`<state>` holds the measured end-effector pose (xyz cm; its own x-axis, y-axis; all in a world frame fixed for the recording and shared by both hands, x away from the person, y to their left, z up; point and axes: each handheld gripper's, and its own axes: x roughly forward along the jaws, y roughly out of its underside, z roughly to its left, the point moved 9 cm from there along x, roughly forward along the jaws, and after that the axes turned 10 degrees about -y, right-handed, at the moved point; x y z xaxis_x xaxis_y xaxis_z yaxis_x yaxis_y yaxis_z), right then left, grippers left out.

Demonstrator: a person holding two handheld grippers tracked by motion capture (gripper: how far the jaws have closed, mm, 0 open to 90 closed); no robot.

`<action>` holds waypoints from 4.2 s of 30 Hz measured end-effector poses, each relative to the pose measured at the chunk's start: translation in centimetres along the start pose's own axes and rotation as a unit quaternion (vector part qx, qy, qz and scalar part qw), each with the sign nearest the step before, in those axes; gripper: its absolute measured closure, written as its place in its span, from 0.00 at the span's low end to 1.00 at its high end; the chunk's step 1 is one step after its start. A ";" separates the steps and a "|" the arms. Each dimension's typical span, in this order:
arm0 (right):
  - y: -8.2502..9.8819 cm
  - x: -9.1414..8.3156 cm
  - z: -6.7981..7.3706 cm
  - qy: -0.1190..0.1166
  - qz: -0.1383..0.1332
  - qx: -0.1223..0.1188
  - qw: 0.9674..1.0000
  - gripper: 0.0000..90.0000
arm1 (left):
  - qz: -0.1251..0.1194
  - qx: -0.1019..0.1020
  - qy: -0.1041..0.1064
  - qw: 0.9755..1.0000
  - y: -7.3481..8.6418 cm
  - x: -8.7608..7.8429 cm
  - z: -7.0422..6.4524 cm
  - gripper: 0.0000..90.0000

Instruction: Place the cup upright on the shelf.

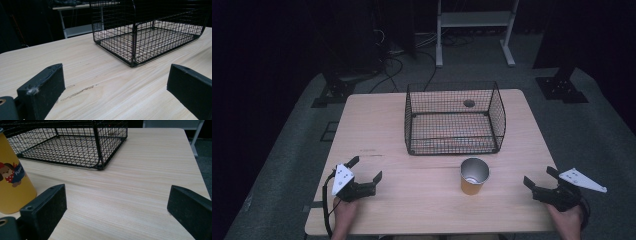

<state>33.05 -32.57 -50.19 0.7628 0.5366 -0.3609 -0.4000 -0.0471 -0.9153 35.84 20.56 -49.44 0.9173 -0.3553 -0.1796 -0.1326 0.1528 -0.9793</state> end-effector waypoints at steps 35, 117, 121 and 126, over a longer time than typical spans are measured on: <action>-2.0 1.3 3.8 -0.030 0.019 -0.044 0.998 0.02 | 0.000 0.006 0.000 1.000 0.0 -0.1 -0.1 0.01; -0.8 7.3 14.2 -0.172 0.114 -0.127 0.970 0.02 | -0.001 0.008 0.002 1.000 0.0 -0.1 -0.2 0.01; -0.9 7.8 14.4 -0.172 0.119 -0.132 0.969 0.02 | -0.001 0.008 0.002 1.000 0.0 -0.1 -0.2 0.01; -1.0 8.2 14.4 -0.171 0.122 -0.134 0.969 0.02 | -0.001 0.008 0.002 1.000 0.0 -0.1 -0.2 0.01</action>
<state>32.35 -16.02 -49.66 0.4311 0.7271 -0.5343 -0.3669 -0.3998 -0.8400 35.64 20.44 -49.47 0.9160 -0.3592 -0.1784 -0.1254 0.1660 -0.9781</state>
